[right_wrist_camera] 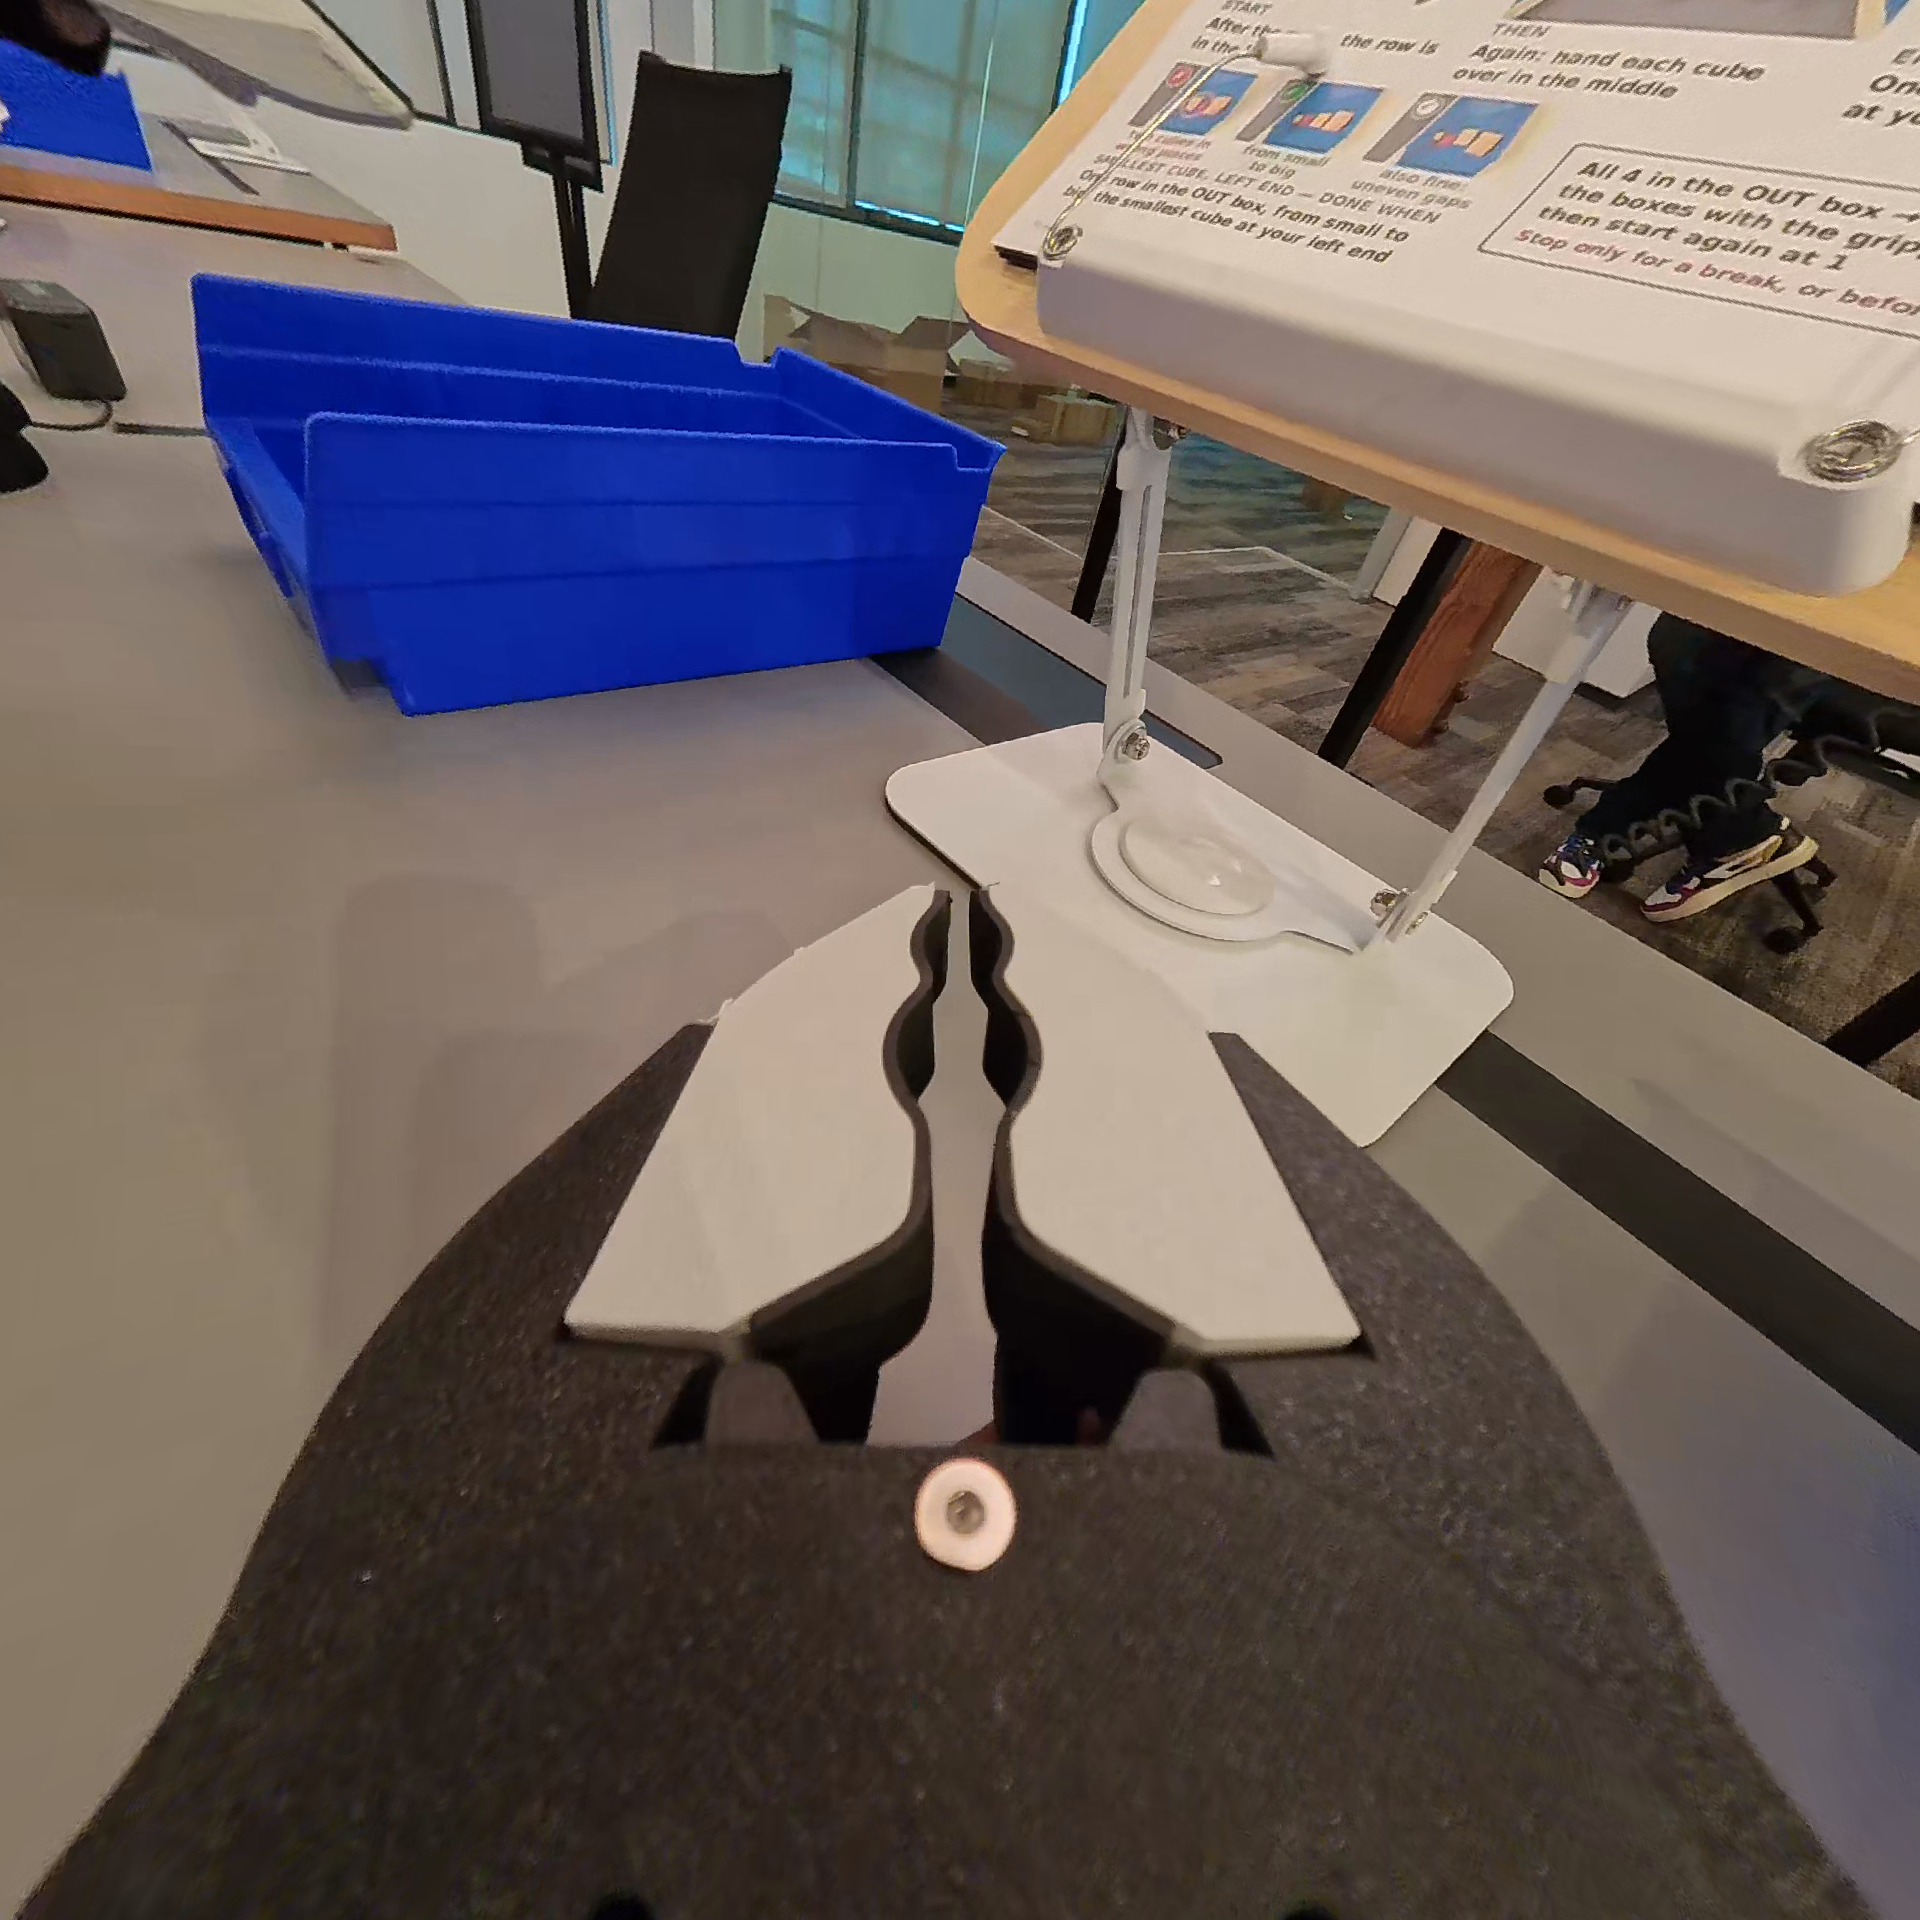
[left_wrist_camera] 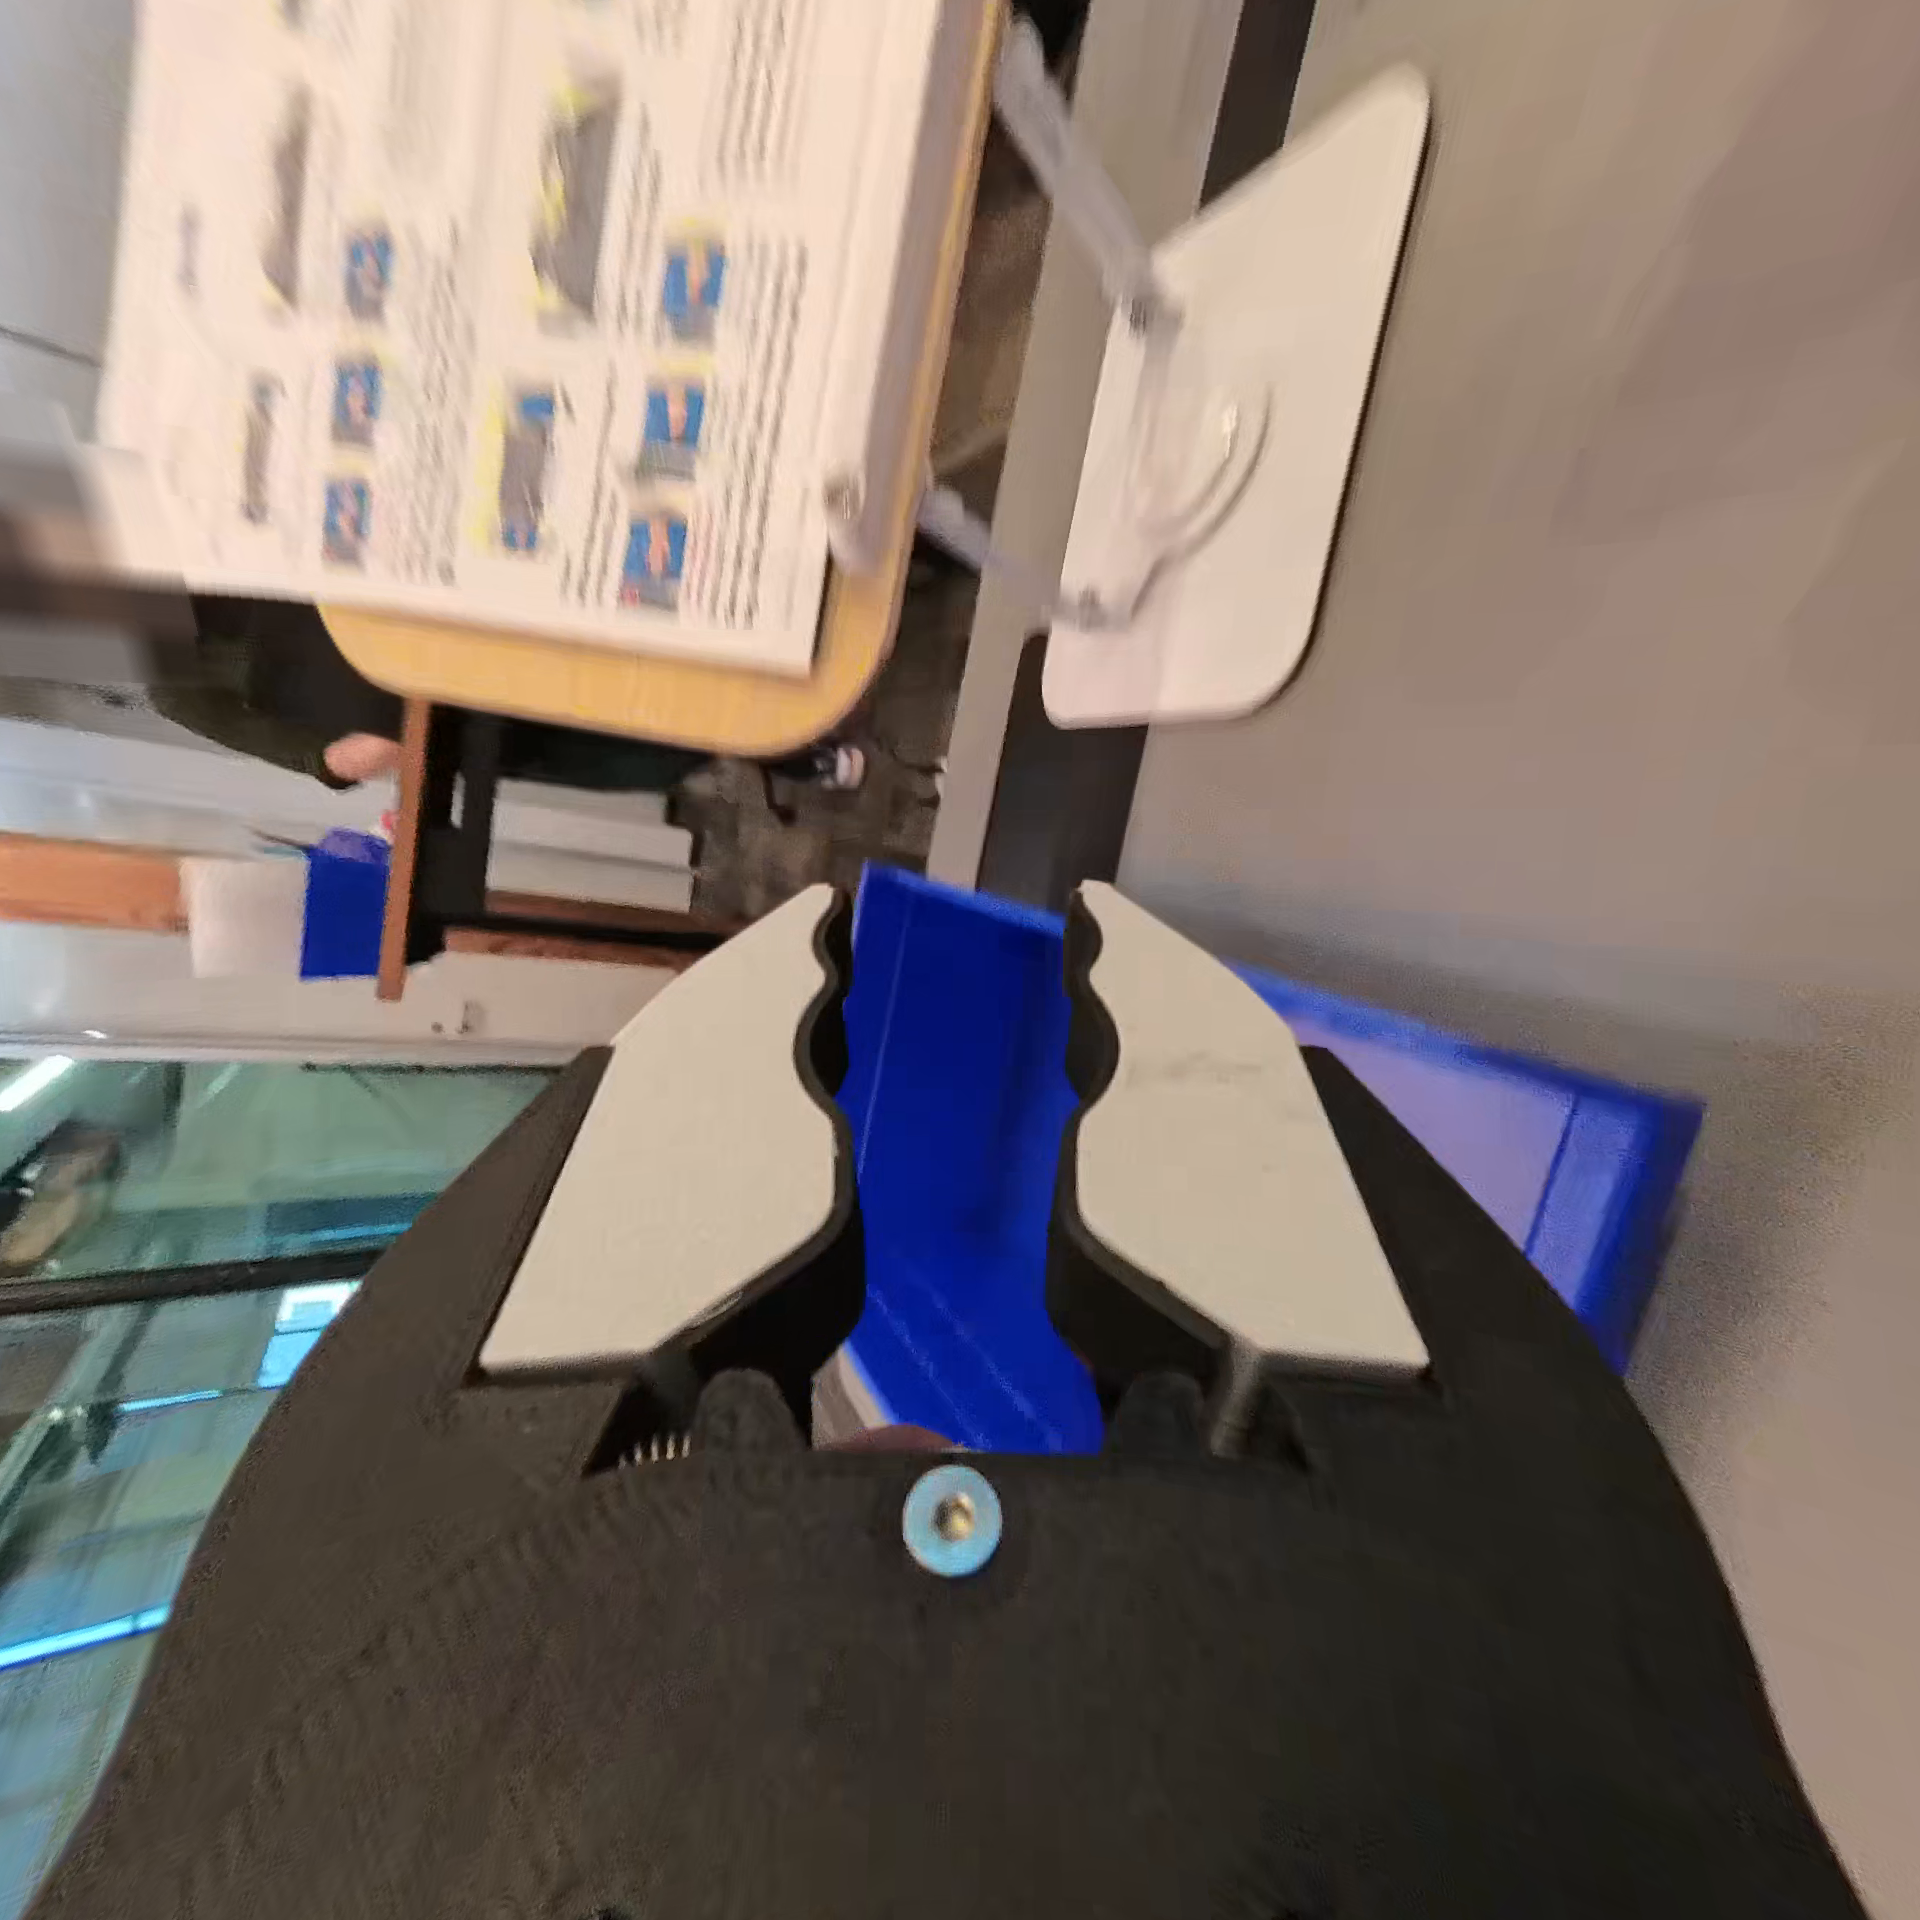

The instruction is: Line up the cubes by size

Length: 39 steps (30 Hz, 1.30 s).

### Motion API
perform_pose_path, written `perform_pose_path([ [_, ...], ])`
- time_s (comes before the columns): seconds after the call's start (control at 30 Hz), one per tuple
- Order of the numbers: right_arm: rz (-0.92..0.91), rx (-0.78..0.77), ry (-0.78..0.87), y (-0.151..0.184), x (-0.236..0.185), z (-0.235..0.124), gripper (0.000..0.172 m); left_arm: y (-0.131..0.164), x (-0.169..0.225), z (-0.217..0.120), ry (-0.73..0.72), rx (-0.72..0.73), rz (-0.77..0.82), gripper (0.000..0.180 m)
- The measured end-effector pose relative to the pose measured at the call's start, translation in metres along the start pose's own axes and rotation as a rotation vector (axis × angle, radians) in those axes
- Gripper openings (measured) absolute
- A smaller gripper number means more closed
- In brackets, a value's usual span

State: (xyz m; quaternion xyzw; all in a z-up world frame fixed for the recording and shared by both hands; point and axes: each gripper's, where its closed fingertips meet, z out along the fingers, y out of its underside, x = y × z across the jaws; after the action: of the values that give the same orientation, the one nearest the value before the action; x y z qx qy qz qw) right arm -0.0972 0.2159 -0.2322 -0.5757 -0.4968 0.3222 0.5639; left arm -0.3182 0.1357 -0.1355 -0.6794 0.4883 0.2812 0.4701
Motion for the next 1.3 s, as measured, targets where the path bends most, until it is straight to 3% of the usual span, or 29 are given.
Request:
perform_pose_path([
  [0.03,-0.006,-0.004,-0.001,0.001,-0.001,0.000,0.003,0.018,-0.003,0.001,0.038,-0.036,-0.025,0.041],
  [0.23,-0.016,-0.012,-0.008,0.001,-0.002,0.001,0.004,0.115,0.006,0.034,0.283,-0.278,-0.027,0.049],
  [0.43,-0.016,-0.015,-0.022,0.002,-0.004,0.002,0.004,0.190,0.047,0.061,0.588,-0.512,0.006,0.055],
  [0.53,-0.018,-0.016,-0.028,0.002,-0.005,0.002,0.005,0.213,0.059,0.065,0.675,-0.602,0.054,0.053],
  [0.77,-0.022,-0.019,-0.034,0.002,-0.006,0.002,0.005,0.226,0.071,0.080,0.749,-0.673,0.116,0.053],
  [1.03,-0.027,-0.022,-0.039,0.002,-0.007,0.003,0.005,0.235,0.075,0.078,0.831,-0.733,0.078,0.048],
  [1.17,-0.030,-0.025,-0.042,0.003,-0.008,0.003,0.005,0.236,0.079,0.075,0.873,-0.755,0.040,0.031],
  [1.3,-0.035,-0.028,-0.044,0.003,-0.009,0.003,0.005,0.236,0.079,0.076,0.872,-0.760,0.037,0.030],
])
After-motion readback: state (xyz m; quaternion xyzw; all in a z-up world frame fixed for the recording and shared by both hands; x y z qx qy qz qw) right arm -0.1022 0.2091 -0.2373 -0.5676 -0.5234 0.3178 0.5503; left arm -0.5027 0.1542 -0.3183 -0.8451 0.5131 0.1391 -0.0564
